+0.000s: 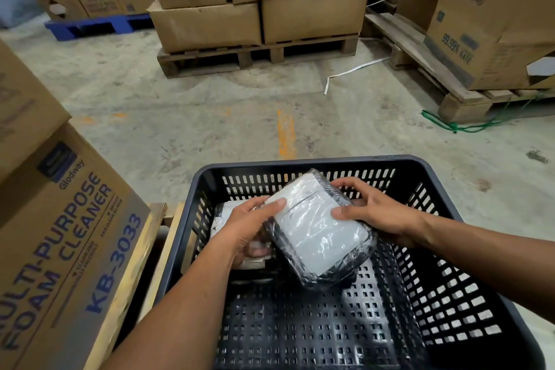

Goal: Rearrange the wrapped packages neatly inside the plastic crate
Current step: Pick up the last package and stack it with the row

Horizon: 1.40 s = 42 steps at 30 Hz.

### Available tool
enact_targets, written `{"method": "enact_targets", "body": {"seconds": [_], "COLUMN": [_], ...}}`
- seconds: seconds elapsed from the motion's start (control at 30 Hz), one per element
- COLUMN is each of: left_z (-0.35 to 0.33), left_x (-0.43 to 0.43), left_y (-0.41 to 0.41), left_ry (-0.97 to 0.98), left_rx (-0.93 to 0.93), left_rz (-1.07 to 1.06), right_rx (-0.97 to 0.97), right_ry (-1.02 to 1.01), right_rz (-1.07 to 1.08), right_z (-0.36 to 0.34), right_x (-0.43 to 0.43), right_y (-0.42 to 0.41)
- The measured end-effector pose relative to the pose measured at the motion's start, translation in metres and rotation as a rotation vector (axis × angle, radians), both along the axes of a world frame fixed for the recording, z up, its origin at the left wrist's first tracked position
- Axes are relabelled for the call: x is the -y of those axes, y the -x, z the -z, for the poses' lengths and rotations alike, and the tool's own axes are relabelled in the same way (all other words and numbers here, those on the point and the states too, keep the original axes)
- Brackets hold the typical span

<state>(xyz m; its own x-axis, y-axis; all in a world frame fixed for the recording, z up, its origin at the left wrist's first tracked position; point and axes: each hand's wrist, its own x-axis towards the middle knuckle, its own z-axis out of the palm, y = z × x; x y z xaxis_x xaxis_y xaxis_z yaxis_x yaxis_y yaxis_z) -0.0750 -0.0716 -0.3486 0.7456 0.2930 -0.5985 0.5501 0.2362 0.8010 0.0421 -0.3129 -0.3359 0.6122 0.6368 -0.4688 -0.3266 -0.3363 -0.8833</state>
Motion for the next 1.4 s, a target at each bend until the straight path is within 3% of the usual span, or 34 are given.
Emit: {"method": "enact_targets", "body": {"seconds": [0.1, 0.23, 0.4, 0.5, 0.6, 0.7, 0.9, 1.2, 1.4], "left_z": [0.003, 0.005, 0.017, 0.039, 0.064, 0.072, 0.072, 0.064, 0.013], "left_x": [-0.001, 0.002, 0.005, -0.006, -0.011, -0.008, -0.007, -0.010, -0.044], "left_y": [0.000, -0.007, -0.012, 0.000, 0.015, 0.016, 0.012, 0.009, -0.008], "left_ry": [0.118, 0.038, -0.576, -0.971, -1.123, -1.212, -1.246, -1.191, -1.013], "left_rx": [0.052, 0.122, 0.110, -0.037, -0.184, -0.235, -0.290, -0.338, -0.407], "left_rz": [-0.045, -0.040, 0.010, 0.278, 0.566, 0.644, 0.679, 0.739, 0.970], "right_rx": [-0.014, 0.034, 0.046, 0.053, 0.116, 0.133, 0.224, 0.242, 0.587], "right_ry": [-0.020, -0.001, 0.015, 0.036, 0.086, 0.136, 0.301, 0.422, 0.620], "right_rz": [0.015, 0.048, 0.156, 0.226, 0.309, 0.352, 0.160, 0.071, -0.144], "right_z": [0.004, 0.011, 0.020, 0.034, 0.050, 0.073, 0.089, 0.088, 0.021], "right_x": [0.001, 0.000, 0.005, 0.010, 0.009, 0.006, -0.029, -0.037, -0.031], "right_y": [-0.002, -0.001, -0.002, 0.005, 0.020, 0.025, 0.025, 0.017, 0.007]}}
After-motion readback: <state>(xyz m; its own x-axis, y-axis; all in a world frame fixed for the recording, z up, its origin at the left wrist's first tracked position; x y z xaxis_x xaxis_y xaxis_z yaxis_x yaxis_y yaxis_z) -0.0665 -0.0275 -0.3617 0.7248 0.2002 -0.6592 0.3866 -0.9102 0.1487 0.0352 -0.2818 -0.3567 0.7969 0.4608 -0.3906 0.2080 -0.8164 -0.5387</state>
